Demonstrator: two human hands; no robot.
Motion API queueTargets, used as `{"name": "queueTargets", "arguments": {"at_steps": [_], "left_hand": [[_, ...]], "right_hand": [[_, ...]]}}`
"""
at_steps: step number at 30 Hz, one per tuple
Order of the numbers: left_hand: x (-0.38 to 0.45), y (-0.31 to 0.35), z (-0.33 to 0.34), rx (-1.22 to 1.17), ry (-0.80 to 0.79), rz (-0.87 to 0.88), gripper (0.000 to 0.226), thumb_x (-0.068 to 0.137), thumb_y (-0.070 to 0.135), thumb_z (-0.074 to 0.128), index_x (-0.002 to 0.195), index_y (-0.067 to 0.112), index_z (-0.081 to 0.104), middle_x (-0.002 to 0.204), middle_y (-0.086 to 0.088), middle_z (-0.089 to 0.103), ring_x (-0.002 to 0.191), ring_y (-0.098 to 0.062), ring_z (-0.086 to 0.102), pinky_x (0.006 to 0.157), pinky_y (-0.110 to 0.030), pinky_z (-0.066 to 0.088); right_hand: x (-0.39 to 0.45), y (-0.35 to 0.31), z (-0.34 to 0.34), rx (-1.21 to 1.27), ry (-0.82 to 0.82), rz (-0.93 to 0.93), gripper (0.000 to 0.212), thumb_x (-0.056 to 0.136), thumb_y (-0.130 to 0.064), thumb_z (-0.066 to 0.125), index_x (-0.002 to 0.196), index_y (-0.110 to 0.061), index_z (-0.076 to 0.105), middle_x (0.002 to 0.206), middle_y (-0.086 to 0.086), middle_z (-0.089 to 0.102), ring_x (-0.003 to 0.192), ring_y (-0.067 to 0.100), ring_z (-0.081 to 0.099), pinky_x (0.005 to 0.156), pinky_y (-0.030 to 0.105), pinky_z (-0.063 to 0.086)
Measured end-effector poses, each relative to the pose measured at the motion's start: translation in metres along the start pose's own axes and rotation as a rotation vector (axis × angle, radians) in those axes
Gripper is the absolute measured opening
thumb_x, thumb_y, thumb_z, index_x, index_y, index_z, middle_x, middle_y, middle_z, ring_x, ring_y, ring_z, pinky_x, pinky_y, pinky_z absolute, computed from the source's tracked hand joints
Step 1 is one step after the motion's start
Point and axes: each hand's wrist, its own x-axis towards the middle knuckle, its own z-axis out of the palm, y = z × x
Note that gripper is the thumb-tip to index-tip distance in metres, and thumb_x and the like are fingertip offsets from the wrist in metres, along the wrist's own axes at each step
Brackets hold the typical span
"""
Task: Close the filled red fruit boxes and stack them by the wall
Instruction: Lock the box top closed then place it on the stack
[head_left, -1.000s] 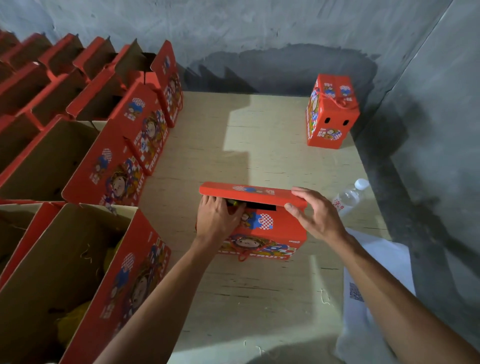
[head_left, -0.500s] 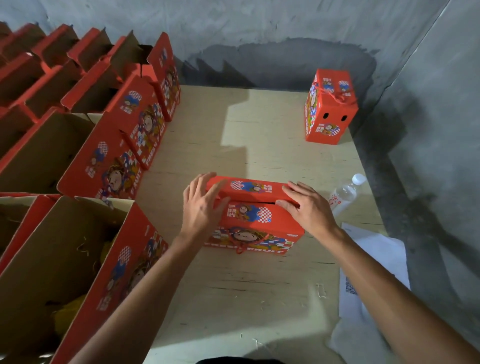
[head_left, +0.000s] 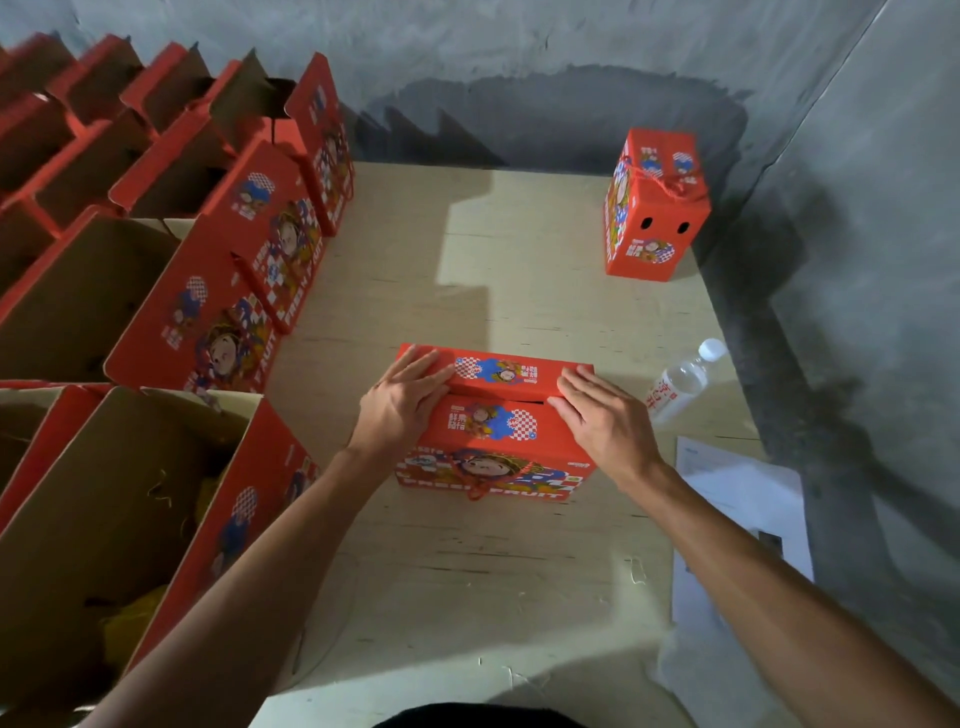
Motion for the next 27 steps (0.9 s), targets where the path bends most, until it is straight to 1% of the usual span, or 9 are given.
{"name": "queueTargets", "arguments": {"at_steps": [3,6,8,10,13,16,19,24,27], "left_hand": [[-0.002,-0.001,0.003,0.037,0.024,0.008,0.029,0.102,0.028,0.064,0.129,0.022,0.072,0.146,-0.004,0.06,0.143,-0.027,0.048,0.106,-0.051,0.05],[0.008,0.006,0.006,0.146,0.009,0.015,0.037,0.095,0.043,0.07,0.125,0.022,0.074,0.142,-0.002,0.063,0.139,-0.021,0.053,0.123,-0.054,0.025],[0.017,0.017,0.012,0.138,0.027,0.085,0.035,0.09,0.038,0.077,0.114,0.013,0.078,0.13,-0.005,0.071,0.127,-0.022,0.064,0.122,-0.051,0.029],[0.019,0.029,0.019,0.096,0.014,0.135,0.034,0.09,0.031,0.078,0.115,0.009,0.077,0.129,-0.01,0.071,0.125,-0.027,0.065,0.116,-0.049,0.039],[0.012,0.031,0.026,0.099,0.028,0.18,0.033,0.096,0.024,0.072,0.125,0.009,0.073,0.136,-0.013,0.066,0.133,-0.032,0.058,0.117,-0.051,0.038],[0.011,0.024,0.024,0.103,0.005,0.249,0.031,0.1,0.014,0.065,0.13,0.014,0.071,0.14,-0.011,0.064,0.136,-0.036,0.055,0.116,-0.058,0.037],[0.011,0.027,0.025,0.088,0.003,0.235,0.03,0.097,0.014,0.067,0.125,0.018,0.075,0.138,-0.005,0.066,0.134,-0.031,0.058,0.113,-0.058,0.039],[0.011,0.041,0.038,0.047,0.139,0.124,0.014,0.09,0.029,0.077,0.102,0.024,0.083,0.118,0.005,0.076,0.115,-0.017,0.068,0.109,-0.051,0.042],[0.015,0.038,0.04,0.011,0.067,0.14,0.015,0.095,0.029,0.073,0.106,0.024,0.082,0.126,0.005,0.073,0.126,-0.016,0.062,0.118,-0.05,0.034]], "right_hand": [[0.002,-0.001,-0.003,0.104,-0.05,0.092,0.027,0.088,-0.016,0.082,0.11,-0.002,0.079,0.116,0.012,0.075,0.11,0.027,0.073,0.095,0.04,0.06],[0.006,0.009,-0.015,0.286,-0.205,0.203,0.032,0.09,-0.012,0.08,0.121,-0.006,0.075,0.129,0.008,0.07,0.124,0.022,0.066,0.106,0.041,0.054],[0.01,0.015,-0.023,0.341,-0.311,0.204,0.038,0.091,-0.009,0.078,0.128,-0.007,0.071,0.136,0.007,0.066,0.13,0.019,0.061,0.111,0.041,0.049],[0.014,0.019,-0.026,0.33,-0.346,0.195,0.04,0.089,-0.009,0.08,0.128,-0.006,0.071,0.136,0.007,0.066,0.129,0.019,0.062,0.111,0.041,0.05],[0.016,0.015,-0.026,0.218,-0.304,0.138,0.034,0.088,-0.011,0.081,0.121,-0.004,0.075,0.13,0.007,0.071,0.12,0.022,0.068,0.1,0.043,0.057],[0.013,0.01,-0.025,0.121,-0.205,0.077,0.023,0.085,-0.011,0.084,0.102,0.0,0.074,0.117,0.006,0.076,0.098,0.024,0.075,0.074,0.04,0.064],[0.014,0.009,-0.025,0.092,-0.211,0.054,0.02,0.084,-0.011,0.085,0.095,0.0,0.071,0.113,0.007,0.076,0.09,0.027,0.076,0.066,0.042,0.063],[0.017,-0.001,-0.019,0.16,-0.215,0.198,0.018,0.082,-0.011,0.086,0.081,0.001,0.072,0.115,0.015,0.076,0.102,0.029,0.076,0.082,0.045,0.063],[0.016,-0.003,-0.02,0.118,-0.303,0.121,0.014,0.087,-0.012,0.082,0.085,0.002,0.077,0.121,0.018,0.073,0.112,0.031,0.072,0.095,0.046,0.059]]}}
